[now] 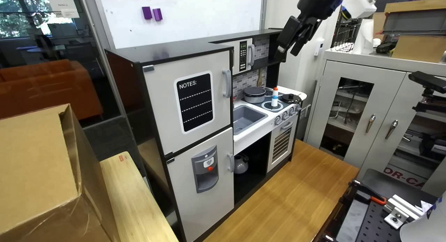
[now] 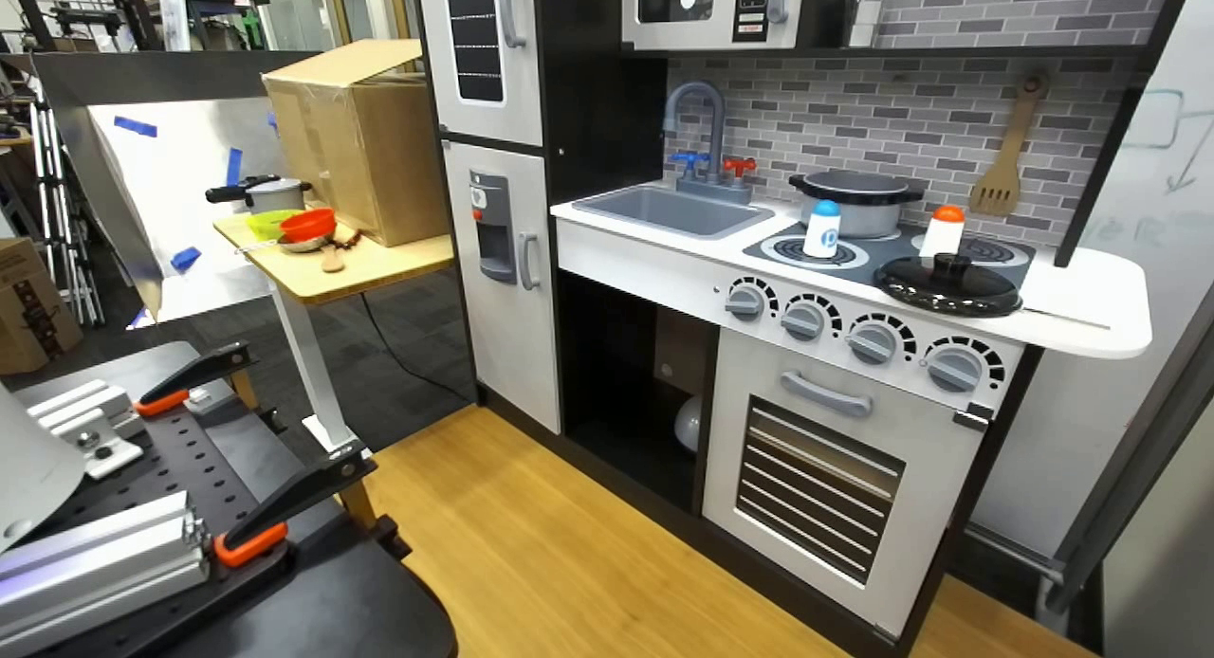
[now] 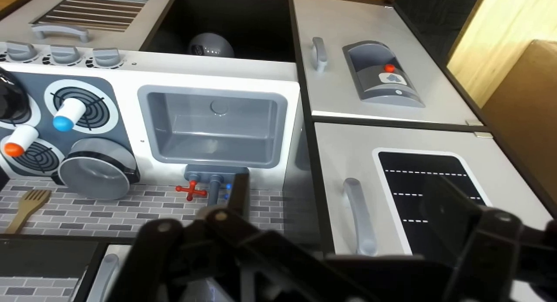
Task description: Open the top compartment of the refrigerator
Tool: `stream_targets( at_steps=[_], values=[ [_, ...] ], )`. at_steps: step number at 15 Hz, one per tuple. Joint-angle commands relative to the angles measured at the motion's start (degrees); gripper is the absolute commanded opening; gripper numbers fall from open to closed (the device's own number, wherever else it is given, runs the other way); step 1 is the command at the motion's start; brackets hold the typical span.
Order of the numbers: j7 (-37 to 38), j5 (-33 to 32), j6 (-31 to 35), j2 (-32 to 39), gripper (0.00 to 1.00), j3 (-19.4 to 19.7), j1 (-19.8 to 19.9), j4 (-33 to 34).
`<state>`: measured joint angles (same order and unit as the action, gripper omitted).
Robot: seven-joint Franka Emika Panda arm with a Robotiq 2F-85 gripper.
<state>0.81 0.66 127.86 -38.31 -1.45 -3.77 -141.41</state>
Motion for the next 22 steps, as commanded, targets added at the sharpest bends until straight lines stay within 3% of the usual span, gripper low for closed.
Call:
stream_targets(
  at_steps=[1, 8, 9, 22],
  values=[
    [-1.74, 0.53, 4.02, 2.55, 1.0, 0.82, 0.11, 1.75],
    [-5.11, 2.56, 17.13, 2.42, 1.0, 1.82, -2.92, -0.73],
    [-3.02, 1.08, 14.34, 2.64, 1.0, 0.57, -1.18, 0.35],
    [-3.16, 1.64, 15.38, 4.33, 1.0, -0.19, -2.5, -0.13]
  ],
)
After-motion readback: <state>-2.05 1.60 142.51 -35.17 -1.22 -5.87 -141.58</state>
